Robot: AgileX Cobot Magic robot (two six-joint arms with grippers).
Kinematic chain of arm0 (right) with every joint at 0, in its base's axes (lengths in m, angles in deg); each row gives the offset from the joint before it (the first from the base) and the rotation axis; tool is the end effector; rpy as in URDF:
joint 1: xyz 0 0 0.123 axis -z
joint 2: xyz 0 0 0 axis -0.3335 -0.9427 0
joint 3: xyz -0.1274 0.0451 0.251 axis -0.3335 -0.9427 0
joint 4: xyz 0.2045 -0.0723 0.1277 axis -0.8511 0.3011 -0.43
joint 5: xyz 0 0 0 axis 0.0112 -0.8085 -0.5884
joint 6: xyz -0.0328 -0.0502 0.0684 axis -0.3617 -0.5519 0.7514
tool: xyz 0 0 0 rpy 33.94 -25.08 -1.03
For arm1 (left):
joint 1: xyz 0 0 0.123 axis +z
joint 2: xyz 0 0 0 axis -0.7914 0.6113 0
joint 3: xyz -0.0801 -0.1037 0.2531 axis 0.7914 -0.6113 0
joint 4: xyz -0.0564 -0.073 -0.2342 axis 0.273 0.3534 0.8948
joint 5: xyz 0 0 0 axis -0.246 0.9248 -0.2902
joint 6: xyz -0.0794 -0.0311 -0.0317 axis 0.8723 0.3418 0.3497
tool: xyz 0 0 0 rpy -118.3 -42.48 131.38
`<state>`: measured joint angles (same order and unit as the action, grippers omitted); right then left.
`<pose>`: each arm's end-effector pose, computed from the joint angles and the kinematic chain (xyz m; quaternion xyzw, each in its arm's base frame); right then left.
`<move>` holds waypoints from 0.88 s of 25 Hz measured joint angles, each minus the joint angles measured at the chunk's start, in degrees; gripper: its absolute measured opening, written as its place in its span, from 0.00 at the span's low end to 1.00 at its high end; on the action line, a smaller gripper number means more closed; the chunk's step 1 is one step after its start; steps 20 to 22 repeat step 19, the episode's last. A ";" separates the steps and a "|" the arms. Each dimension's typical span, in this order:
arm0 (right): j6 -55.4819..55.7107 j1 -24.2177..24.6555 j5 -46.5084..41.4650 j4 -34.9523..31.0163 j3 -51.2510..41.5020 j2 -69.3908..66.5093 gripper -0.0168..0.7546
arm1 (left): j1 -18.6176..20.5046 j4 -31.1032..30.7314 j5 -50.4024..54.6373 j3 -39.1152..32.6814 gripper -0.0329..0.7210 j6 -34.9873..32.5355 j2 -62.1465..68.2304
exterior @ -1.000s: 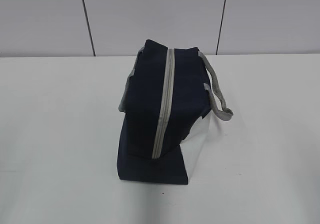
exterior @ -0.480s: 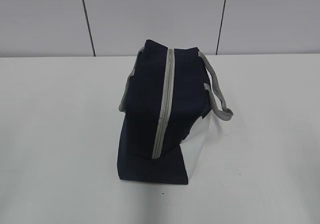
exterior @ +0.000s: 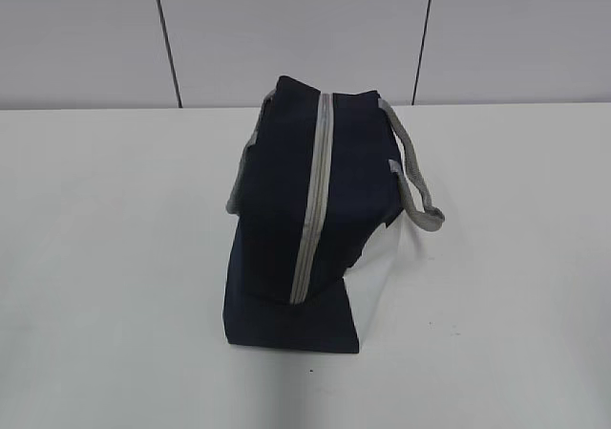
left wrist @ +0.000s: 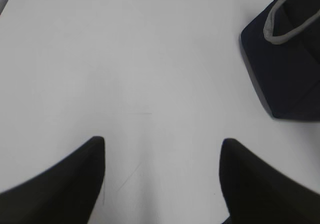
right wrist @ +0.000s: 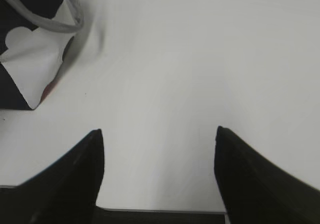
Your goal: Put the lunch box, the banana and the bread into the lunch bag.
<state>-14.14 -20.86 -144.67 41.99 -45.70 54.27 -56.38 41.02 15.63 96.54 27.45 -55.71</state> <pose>-0.0093 -0.0020 0.2714 -0.0177 0.8705 -0.0102 0.4917 -0.0118 0.0001 0.2793 0.0186 0.8556 -0.0299 0.5164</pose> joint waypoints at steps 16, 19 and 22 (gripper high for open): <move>0.00 0.26 -0.22 0.00 0.00 0.69 0.68 | 0.00 0.01 0.05 0.00 0.66 0.00 0.00; 0.00 0.26 -0.22 0.00 0.00 0.69 0.68 | 0.00 0.01 0.05 0.00 0.66 0.00 0.00; 0.00 0.26 -0.22 0.00 0.00 0.69 0.68 | 0.00 0.01 0.05 0.00 0.66 0.00 0.00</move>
